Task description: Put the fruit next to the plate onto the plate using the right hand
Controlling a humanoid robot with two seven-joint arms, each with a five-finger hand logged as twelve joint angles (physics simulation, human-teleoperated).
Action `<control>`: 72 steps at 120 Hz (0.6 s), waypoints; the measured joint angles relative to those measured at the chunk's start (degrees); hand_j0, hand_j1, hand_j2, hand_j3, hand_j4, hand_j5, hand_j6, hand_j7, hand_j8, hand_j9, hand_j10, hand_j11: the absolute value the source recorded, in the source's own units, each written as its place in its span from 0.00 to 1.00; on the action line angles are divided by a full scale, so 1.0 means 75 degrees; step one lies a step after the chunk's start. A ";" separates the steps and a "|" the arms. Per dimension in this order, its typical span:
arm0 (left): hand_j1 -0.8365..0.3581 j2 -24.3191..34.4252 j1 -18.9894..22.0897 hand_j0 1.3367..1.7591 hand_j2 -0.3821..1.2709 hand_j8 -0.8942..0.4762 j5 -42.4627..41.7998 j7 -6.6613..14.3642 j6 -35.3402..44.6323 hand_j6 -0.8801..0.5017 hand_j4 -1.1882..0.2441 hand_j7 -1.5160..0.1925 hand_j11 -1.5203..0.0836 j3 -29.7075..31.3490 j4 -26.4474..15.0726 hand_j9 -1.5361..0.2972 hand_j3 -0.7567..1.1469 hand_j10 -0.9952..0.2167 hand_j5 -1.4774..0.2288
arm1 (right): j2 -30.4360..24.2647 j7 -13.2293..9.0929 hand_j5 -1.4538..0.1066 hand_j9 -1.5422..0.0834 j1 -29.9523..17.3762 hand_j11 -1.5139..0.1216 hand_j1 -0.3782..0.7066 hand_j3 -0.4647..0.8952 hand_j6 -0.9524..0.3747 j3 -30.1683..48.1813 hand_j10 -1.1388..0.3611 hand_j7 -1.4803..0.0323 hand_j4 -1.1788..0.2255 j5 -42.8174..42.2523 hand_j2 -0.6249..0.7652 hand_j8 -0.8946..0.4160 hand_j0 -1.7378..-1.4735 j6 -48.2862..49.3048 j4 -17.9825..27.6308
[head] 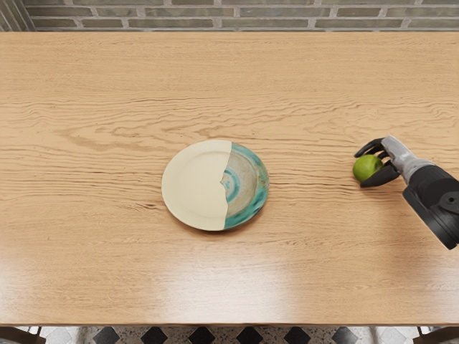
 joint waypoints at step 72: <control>0.74 0.0000 0.0000 0.76 0.26 0.47 0.0000 0.0000 0.0000 0.46 0.66 0.70 0.75 -0.0001 0.0000 0.66 0.40 0.62 0.68 | -0.1326 0.0034 0.36 0.40 0.0021 0.38 0.50 0.34 0.41 0.1963 0.39 0.40 0.35 0.1685 0.51 0.41 0.34 0.4753 -0.0104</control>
